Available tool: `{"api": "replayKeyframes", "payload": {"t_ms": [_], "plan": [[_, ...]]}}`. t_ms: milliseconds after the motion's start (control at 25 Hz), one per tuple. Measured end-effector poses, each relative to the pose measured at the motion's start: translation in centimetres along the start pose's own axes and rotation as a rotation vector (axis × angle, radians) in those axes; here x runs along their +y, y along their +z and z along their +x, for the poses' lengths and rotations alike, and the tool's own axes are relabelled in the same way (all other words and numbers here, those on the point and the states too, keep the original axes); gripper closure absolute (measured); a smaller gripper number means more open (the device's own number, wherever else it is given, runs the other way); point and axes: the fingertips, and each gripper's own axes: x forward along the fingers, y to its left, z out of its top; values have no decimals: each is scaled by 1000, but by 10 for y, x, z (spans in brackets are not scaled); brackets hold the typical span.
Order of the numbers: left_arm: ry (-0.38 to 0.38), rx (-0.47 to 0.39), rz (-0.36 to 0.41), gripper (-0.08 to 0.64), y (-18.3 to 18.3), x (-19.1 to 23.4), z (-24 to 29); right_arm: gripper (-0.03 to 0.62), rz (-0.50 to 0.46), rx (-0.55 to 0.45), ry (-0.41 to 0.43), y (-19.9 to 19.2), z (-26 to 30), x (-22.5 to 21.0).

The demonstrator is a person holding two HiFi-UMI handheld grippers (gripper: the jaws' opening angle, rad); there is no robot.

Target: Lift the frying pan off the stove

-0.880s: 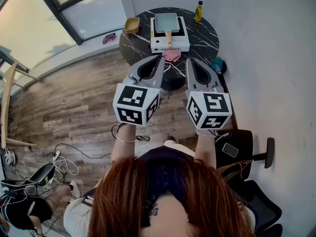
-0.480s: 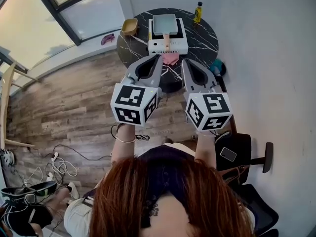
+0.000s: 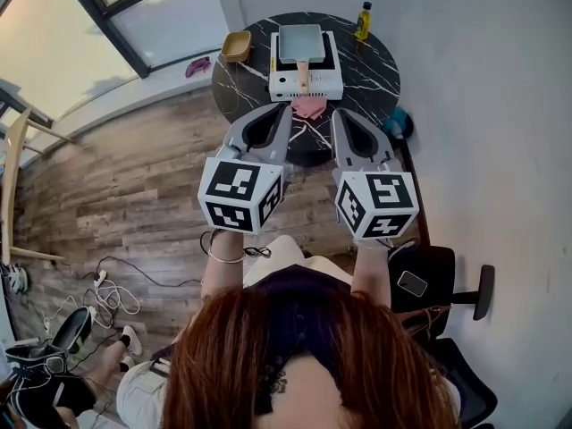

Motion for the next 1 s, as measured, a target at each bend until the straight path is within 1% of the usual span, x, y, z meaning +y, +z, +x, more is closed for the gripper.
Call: {"api": "replayKeyframes", "payload": {"t_ms": [440, 680, 840, 1000], "plan": [[31, 11, -17, 546, -8, 15, 12, 583, 3, 62, 20, -21, 20, -7], [38, 6, 1, 546, -2, 25, 27, 583, -4, 69, 27, -20, 39, -15], [38, -9, 14, 546, 4, 33, 38, 583, 16, 72, 27, -21, 52, -24], [37, -6, 15, 546, 6, 44, 51, 583, 42, 89, 37, -25, 67, -30]]}}
